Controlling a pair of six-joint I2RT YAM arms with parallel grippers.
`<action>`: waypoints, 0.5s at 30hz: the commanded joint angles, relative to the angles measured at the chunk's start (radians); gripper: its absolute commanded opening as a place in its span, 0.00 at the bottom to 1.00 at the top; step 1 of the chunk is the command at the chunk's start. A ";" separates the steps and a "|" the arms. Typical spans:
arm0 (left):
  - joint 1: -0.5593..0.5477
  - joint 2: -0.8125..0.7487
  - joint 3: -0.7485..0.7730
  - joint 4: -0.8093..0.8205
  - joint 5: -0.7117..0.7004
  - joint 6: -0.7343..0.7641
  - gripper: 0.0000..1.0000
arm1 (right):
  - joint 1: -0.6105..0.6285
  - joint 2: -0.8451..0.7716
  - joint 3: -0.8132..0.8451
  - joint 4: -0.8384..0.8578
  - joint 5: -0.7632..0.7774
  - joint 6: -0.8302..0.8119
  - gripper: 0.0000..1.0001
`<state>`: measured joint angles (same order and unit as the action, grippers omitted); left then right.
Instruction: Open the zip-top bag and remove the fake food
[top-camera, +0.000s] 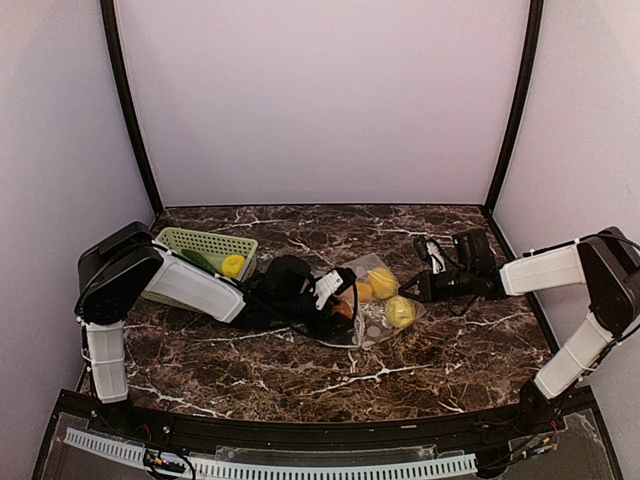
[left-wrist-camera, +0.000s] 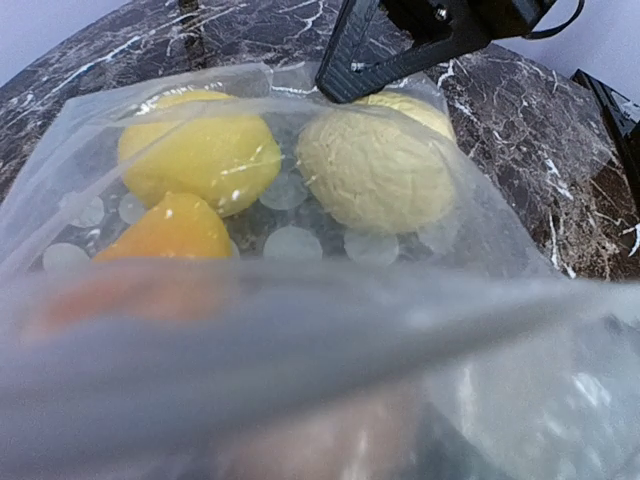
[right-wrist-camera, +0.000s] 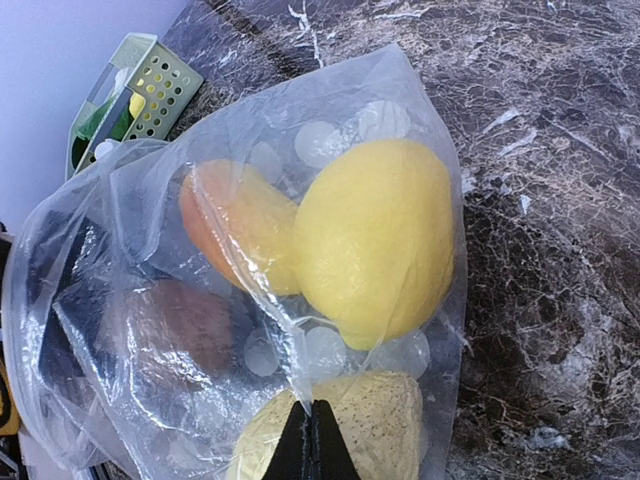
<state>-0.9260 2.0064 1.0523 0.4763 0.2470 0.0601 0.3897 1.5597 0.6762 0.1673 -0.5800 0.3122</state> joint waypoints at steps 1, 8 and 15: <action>-0.004 -0.160 -0.084 -0.041 -0.039 -0.032 0.38 | -0.004 -0.011 -0.017 -0.040 0.036 -0.006 0.00; -0.001 -0.320 -0.211 -0.099 -0.104 -0.092 0.38 | -0.008 -0.014 -0.020 -0.036 0.040 0.004 0.00; 0.104 -0.518 -0.342 -0.098 -0.098 -0.268 0.37 | -0.011 -0.029 -0.024 -0.046 0.045 -0.004 0.00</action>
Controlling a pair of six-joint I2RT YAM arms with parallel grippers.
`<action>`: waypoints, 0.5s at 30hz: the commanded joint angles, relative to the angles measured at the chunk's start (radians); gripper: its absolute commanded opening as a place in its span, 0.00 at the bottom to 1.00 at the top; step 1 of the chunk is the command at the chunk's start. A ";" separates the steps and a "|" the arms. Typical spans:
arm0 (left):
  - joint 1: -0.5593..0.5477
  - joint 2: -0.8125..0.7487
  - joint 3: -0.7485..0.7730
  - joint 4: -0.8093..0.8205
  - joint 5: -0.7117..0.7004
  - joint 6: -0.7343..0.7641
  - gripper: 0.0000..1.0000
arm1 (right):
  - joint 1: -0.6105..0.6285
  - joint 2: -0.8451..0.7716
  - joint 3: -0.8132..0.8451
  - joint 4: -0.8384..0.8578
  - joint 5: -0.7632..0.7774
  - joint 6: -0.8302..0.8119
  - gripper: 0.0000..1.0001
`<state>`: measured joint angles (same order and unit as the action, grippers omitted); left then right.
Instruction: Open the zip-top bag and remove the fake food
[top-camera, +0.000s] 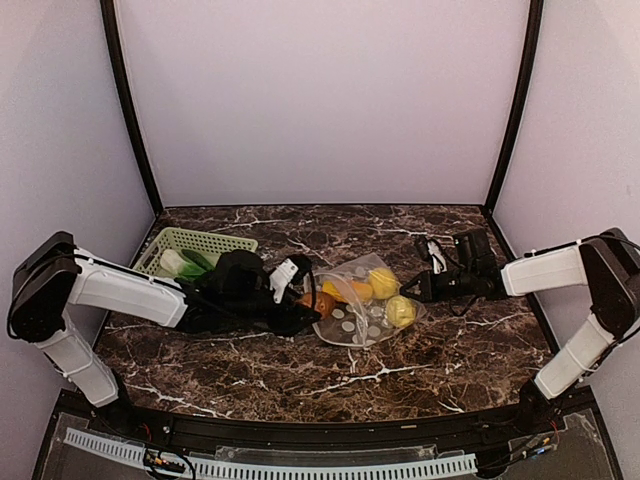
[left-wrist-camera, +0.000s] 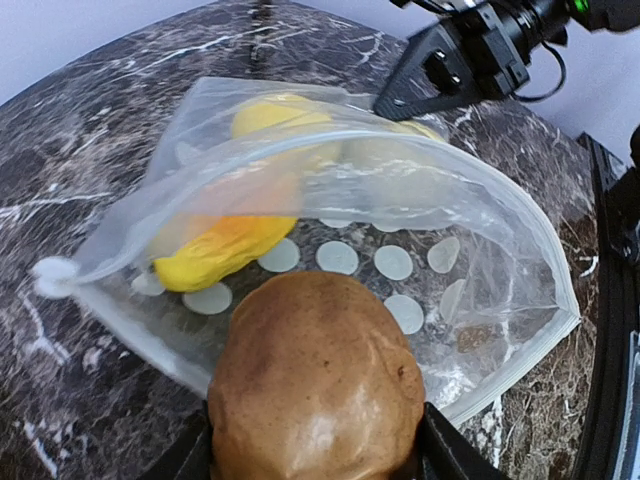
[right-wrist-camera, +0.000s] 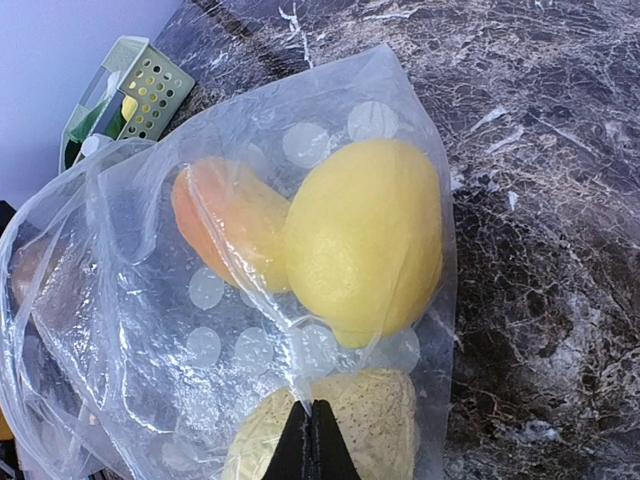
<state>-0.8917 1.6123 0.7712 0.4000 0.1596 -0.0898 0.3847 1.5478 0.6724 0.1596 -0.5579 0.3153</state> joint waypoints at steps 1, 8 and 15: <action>0.106 -0.147 -0.072 -0.022 -0.009 -0.158 0.37 | -0.007 -0.017 -0.022 -0.039 0.023 -0.008 0.00; 0.273 -0.352 -0.124 -0.107 -0.085 -0.254 0.38 | -0.009 -0.016 -0.023 -0.031 0.013 -0.007 0.00; 0.439 -0.435 -0.110 -0.254 -0.207 -0.355 0.39 | -0.009 -0.014 -0.023 -0.027 0.007 -0.007 0.00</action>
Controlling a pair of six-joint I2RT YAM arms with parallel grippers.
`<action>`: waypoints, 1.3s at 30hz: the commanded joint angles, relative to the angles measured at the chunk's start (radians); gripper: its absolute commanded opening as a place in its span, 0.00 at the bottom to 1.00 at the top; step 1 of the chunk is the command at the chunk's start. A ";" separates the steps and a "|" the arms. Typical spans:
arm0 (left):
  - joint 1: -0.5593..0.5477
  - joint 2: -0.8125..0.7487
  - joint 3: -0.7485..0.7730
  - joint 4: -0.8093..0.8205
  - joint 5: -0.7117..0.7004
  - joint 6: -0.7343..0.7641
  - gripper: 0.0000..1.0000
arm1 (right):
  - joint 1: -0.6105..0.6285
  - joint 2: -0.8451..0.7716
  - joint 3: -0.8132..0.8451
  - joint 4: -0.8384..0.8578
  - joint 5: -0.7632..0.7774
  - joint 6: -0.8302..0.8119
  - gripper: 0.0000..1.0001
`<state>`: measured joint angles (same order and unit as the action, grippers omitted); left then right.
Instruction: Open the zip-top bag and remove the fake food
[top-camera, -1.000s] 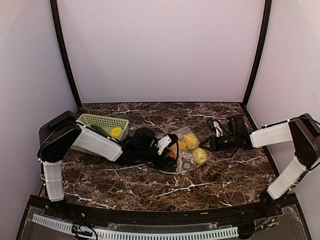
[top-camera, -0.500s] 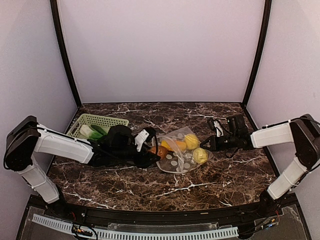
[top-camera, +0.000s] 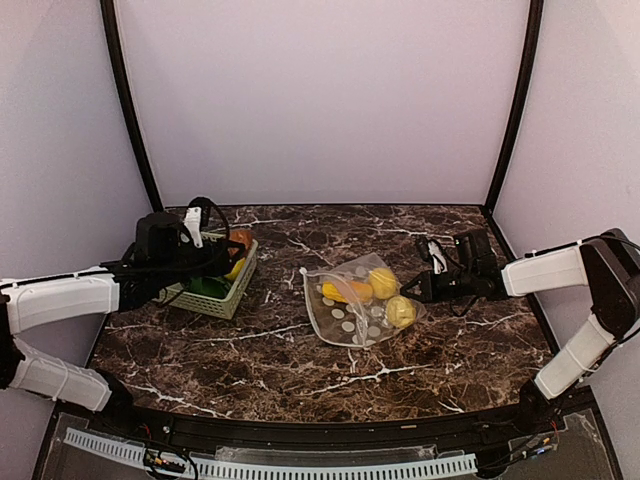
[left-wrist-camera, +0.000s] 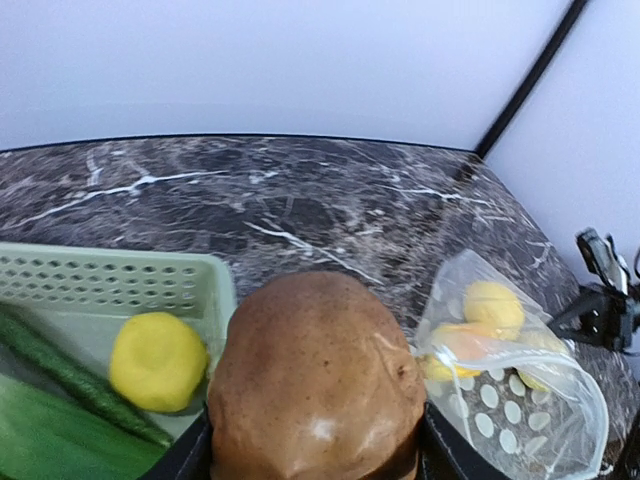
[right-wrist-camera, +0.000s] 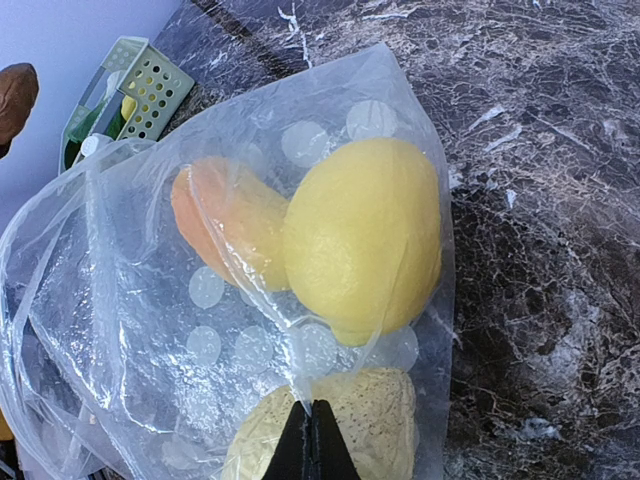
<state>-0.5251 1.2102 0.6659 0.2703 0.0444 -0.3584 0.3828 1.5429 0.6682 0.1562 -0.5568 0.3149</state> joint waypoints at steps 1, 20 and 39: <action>0.084 -0.039 -0.005 -0.133 -0.103 -0.097 0.39 | -0.007 -0.008 -0.019 -0.023 0.005 -0.005 0.00; 0.230 0.204 0.130 -0.186 -0.217 -0.247 0.45 | -0.007 0.006 -0.014 -0.014 -0.005 -0.007 0.00; 0.229 0.243 0.128 -0.052 -0.121 -0.164 0.84 | -0.007 0.016 -0.012 -0.006 -0.020 -0.005 0.00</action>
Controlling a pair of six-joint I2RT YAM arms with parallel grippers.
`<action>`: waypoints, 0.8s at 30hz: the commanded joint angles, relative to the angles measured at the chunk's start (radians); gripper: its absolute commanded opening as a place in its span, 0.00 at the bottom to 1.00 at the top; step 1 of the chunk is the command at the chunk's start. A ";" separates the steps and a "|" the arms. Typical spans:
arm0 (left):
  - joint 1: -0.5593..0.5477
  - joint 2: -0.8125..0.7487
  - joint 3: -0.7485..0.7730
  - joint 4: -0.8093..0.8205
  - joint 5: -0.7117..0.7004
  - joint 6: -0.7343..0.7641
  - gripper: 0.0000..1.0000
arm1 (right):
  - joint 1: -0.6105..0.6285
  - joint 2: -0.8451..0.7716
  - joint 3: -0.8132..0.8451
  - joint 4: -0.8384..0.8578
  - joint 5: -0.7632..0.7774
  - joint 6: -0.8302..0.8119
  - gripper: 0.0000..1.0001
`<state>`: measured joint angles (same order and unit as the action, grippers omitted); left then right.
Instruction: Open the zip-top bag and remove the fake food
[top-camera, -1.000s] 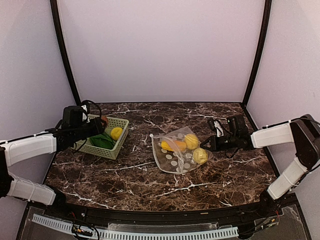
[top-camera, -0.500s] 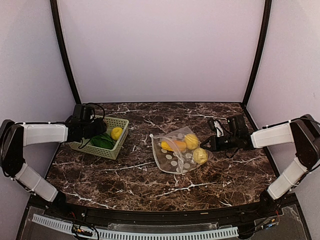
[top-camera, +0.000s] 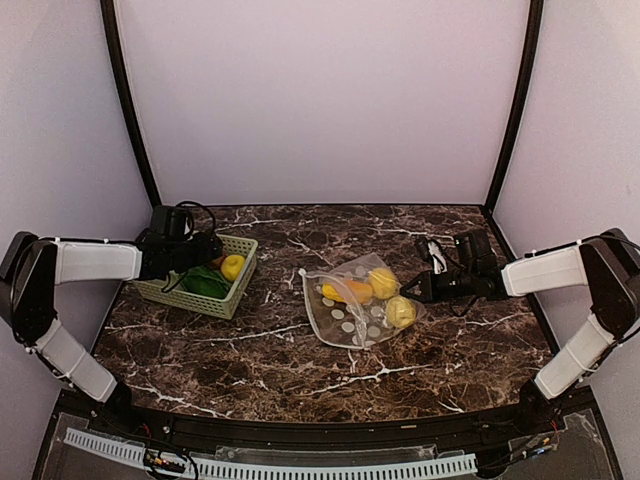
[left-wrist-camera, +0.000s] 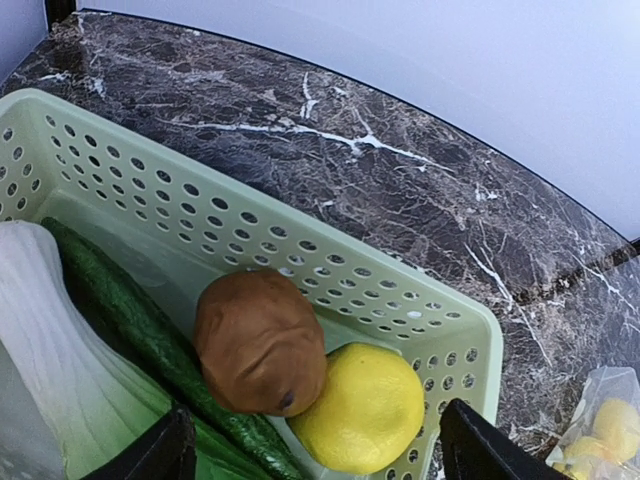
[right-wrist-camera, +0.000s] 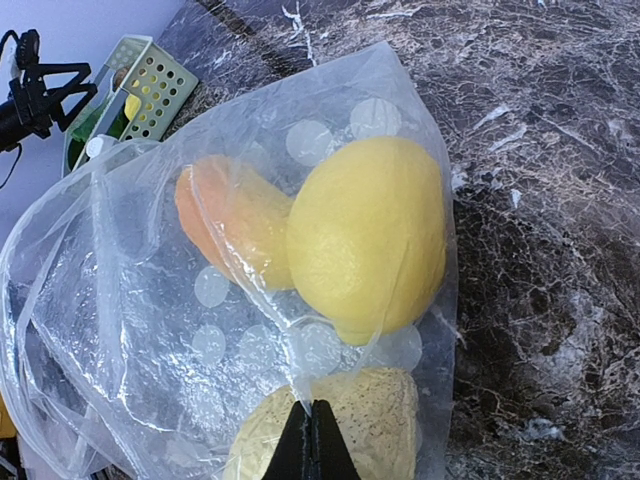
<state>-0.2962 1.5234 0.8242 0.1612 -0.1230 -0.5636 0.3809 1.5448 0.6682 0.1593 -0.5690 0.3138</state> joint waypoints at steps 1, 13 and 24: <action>-0.011 -0.094 -0.048 0.079 0.049 0.052 0.84 | -0.005 0.011 -0.013 -0.009 -0.010 -0.002 0.00; -0.286 -0.270 -0.294 0.340 0.064 0.278 0.79 | -0.005 -0.020 -0.012 -0.029 -0.015 0.005 0.00; -0.495 -0.206 -0.269 0.355 0.190 0.628 0.77 | -0.005 -0.032 -0.011 -0.047 -0.015 -0.005 0.00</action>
<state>-0.7456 1.2930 0.5175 0.4999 0.0040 -0.1188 0.3790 1.5311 0.6666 0.1349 -0.5800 0.3157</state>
